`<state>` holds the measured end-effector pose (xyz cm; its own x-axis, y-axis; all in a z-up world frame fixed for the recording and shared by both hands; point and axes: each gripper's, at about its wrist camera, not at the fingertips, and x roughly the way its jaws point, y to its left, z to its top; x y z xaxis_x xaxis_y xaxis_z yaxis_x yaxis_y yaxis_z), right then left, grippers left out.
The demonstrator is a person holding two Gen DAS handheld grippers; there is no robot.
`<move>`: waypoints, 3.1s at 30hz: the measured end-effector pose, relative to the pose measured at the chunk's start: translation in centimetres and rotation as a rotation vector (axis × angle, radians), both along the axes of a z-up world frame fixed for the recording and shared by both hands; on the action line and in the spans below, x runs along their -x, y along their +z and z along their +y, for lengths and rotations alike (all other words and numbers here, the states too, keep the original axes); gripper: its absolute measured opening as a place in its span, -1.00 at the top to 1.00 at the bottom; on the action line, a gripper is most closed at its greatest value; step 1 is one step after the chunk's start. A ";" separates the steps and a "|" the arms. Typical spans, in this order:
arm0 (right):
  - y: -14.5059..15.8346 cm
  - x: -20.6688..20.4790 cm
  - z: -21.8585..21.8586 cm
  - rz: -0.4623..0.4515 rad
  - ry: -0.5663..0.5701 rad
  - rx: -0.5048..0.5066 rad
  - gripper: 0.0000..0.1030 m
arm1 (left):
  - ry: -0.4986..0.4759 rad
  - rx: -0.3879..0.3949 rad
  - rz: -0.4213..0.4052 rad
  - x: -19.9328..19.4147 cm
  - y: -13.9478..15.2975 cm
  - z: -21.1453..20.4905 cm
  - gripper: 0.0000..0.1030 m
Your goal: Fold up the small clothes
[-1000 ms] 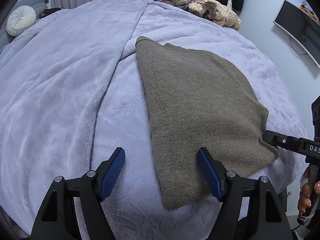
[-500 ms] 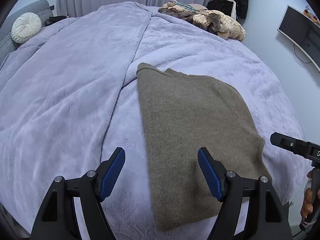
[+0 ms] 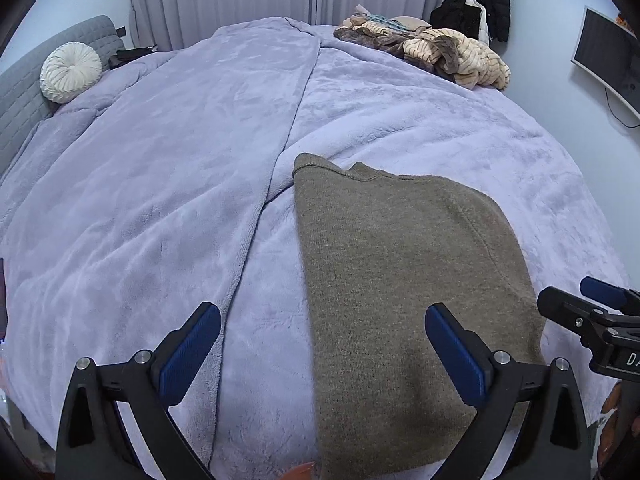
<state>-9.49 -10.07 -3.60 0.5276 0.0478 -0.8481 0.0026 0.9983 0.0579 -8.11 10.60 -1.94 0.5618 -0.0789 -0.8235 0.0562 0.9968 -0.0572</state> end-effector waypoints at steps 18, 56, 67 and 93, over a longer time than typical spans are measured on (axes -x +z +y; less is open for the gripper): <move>-0.2 0.7 0.5 -0.004 -0.013 0.034 -0.99 | 0.044 -0.046 0.020 0.3 -0.6 -0.7 -0.98; 0.3 1.4 0.3 -0.017 -0.027 0.062 -0.99 | 0.056 -0.053 0.027 1.1 -0.4 -0.6 -0.98; 0.4 1.5 0.5 -0.021 -0.024 0.067 -0.99 | 0.058 -0.056 0.021 1.5 -0.2 -0.4 -0.98; 0.0 2.0 0.3 -0.020 -0.036 0.075 -0.99 | 0.058 -0.067 0.031 1.6 -0.5 -0.3 -0.98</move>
<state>-11.50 -9.74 -3.57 0.5450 -0.0346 -0.8377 0.0382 0.9991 -0.0164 -9.73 10.28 -2.47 0.5377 0.0087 -0.8431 -0.0023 1.0000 0.0089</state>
